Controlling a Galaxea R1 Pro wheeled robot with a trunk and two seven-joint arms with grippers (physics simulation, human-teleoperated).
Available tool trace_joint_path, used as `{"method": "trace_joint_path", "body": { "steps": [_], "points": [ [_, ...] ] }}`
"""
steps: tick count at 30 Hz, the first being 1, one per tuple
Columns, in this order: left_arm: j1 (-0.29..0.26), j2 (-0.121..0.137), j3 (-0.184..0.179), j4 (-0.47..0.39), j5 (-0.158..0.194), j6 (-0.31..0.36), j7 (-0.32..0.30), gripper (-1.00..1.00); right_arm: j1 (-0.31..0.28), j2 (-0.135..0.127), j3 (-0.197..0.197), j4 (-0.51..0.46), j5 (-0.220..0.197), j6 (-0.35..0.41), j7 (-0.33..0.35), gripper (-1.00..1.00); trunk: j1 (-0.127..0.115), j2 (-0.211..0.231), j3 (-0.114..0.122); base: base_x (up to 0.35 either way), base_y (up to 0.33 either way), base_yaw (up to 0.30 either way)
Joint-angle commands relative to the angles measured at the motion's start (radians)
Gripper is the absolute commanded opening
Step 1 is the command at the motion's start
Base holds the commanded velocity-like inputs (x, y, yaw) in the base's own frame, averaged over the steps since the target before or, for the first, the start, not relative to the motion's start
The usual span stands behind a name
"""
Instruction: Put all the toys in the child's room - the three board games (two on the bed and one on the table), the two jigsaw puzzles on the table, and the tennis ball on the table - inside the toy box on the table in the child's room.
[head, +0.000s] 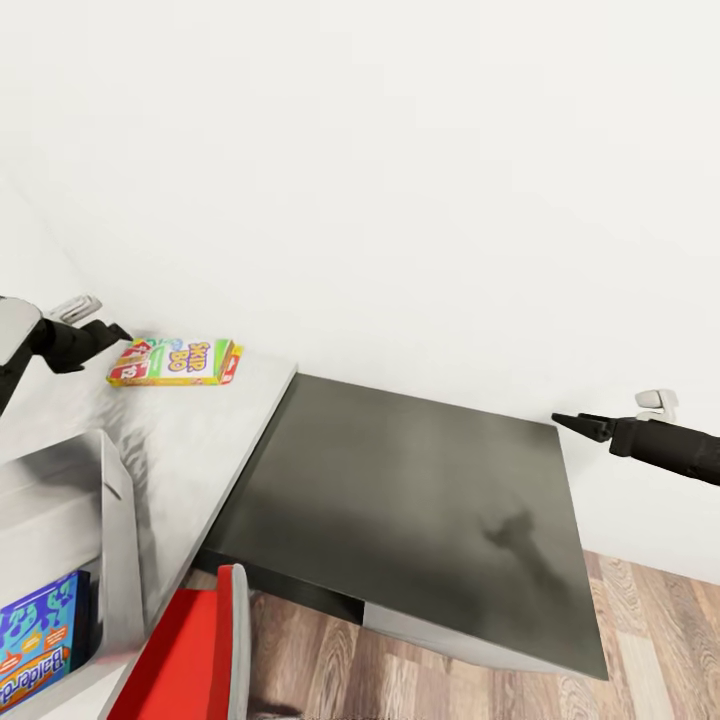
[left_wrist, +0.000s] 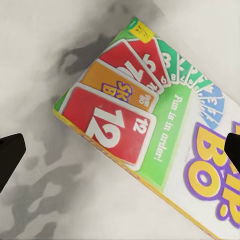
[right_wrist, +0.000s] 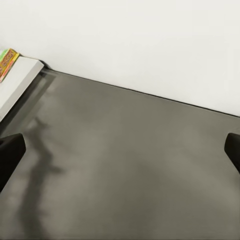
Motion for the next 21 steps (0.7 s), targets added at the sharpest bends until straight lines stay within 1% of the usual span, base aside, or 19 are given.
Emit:
{"method": "trace_joint_path", "body": {
  "steps": [1,4,6,8,9,11,12,13,14,15,16,18,20,21],
  "points": [
    [-0.001,0.000,-0.009,0.005,0.009,-0.010,0.002,1.00,-0.001,0.000,0.000,0.000,0.003,0.003,0.006,1.00,0.000,-0.001,-0.002,0.000,0.000,0.000],
    [-0.003,0.000,-0.010,0.012,0.006,-0.011,-0.004,1.00,-0.001,0.000,0.001,0.000,0.003,0.003,0.006,1.00,0.000,-0.001,-0.007,0.000,0.000,0.000],
    [-0.009,0.006,-0.010,0.014,0.004,-0.002,-0.006,1.00,-0.001,0.000,0.000,0.000,0.003,0.003,0.006,1.00,0.000,-0.001,-0.010,0.000,0.000,0.000],
    [-0.026,0.014,-0.011,0.015,-0.005,0.021,-0.007,1.00,-0.001,0.000,0.000,0.000,0.003,0.003,0.006,1.00,0.000,-0.001,-0.013,0.000,0.000,0.000],
    [-0.044,0.018,-0.018,0.015,-0.033,0.045,-0.008,1.00,-0.001,0.000,-0.001,0.000,0.003,0.003,0.006,1.00,0.000,-0.001,-0.015,0.000,0.000,0.000],
    [-0.066,0.017,-0.035,0.016,-0.078,0.072,-0.011,1.00,-0.001,0.000,-0.001,0.000,0.003,0.003,0.006,1.00,0.000,-0.001,-0.018,0.000,0.000,0.000],
    [-0.091,0.015,-0.063,0.017,-0.129,0.100,-0.022,1.00,-0.001,0.000,-0.002,0.000,0.003,0.003,0.006,1.00,0.000,-0.001,-0.020,0.000,0.000,0.000],
    [-0.103,0.014,-0.082,0.017,-0.154,0.113,-0.033,1.00,-0.001,0.000,-0.002,0.000,0.003,0.003,0.006,1.00,0.000,-0.001,-0.021,0.000,0.000,0.000],
    [-0.122,0.013,-0.125,0.017,-0.200,0.133,-0.064,1.00,-0.001,0.000,-0.002,0.000,0.003,0.003,0.006,1.00,0.000,-0.001,-0.023,0.000,0.000,0.000],
    [-0.129,0.014,-0.145,0.018,-0.220,0.140,-0.084,1.00,-0.001,0.000,-0.002,0.000,0.003,0.003,0.006,1.00,0.000,-0.001,-0.024,0.000,0.000,0.000],
    [-0.140,0.016,-0.179,0.020,-0.249,0.151,-0.122,1.00,-0.001,0.000,-0.002,0.000,0.003,0.003,0.006,1.00,0.000,-0.001,-0.026,0.000,0.000,0.000],
    [-0.148,0.021,-0.201,0.029,-0.269,0.158,-0.157,1.00,-0.001,0.000,-0.003,0.000,0.003,0.003,0.006,1.00,0.000,-0.001,-0.029,0.000,0.000,0.000],
    [-0.173,0.024,-0.233,0.075,-0.291,0.165,-0.211,1.00,-0.001,0.000,-0.003,0.000,0.003,0.003,0.006,1.00,0.000,-0.001,-0.032,0.000,0.000,0.000],
    [-0.182,0.024,-0.242,0.086,-0.297,0.166,-0.228,1.00,-0.001,0.000,-0.003,0.000,0.003,0.003,0.007,1.00,0.000,-0.001,-0.034,0.000,0.000,0.000]
  ]
}}
